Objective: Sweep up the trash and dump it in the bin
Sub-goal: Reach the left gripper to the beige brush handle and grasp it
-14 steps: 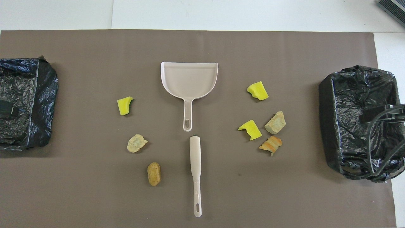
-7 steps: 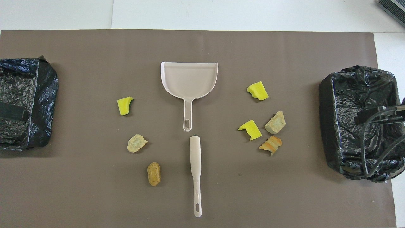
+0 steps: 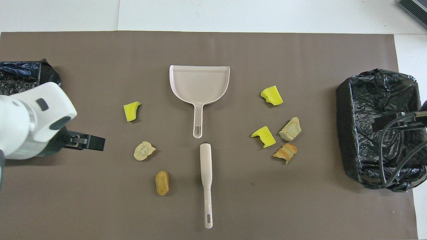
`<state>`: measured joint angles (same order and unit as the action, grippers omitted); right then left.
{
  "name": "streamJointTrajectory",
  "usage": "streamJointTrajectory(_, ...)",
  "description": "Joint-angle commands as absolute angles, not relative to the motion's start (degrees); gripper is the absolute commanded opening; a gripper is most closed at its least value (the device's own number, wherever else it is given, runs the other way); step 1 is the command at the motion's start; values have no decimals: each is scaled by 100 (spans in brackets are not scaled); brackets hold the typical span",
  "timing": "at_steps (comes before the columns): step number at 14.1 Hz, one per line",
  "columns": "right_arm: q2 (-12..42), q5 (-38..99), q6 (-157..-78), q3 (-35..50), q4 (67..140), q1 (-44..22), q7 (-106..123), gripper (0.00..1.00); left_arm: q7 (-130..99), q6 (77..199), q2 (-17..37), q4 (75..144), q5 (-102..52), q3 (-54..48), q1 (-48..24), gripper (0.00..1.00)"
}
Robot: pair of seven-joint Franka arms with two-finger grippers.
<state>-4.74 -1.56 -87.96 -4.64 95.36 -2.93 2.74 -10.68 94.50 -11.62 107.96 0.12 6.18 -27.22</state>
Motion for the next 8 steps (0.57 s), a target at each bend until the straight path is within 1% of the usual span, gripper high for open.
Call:
streamJointTrajectory(1,-633,-220,-8895,-448,9782,-281,229,100,-2036,10141,-1529,11758,9,694,-3591,100)
streamJointTrajectory(5,-659,-220,-8613,-457,9756,-202,255,100,-3170,10983,-1494,12461,-18,694,-4577,100)
streamJointTrajectory(7,-668,-298,-8596,-492,9729,-211,237,100,-3619,11363,-1372,12682,-18,694,-5016,100)
streamJointTrajectory(8,-677,-308,-8657,-492,9756,-211,263,100,-3752,11503,-1188,12761,-18,694,-5245,100)
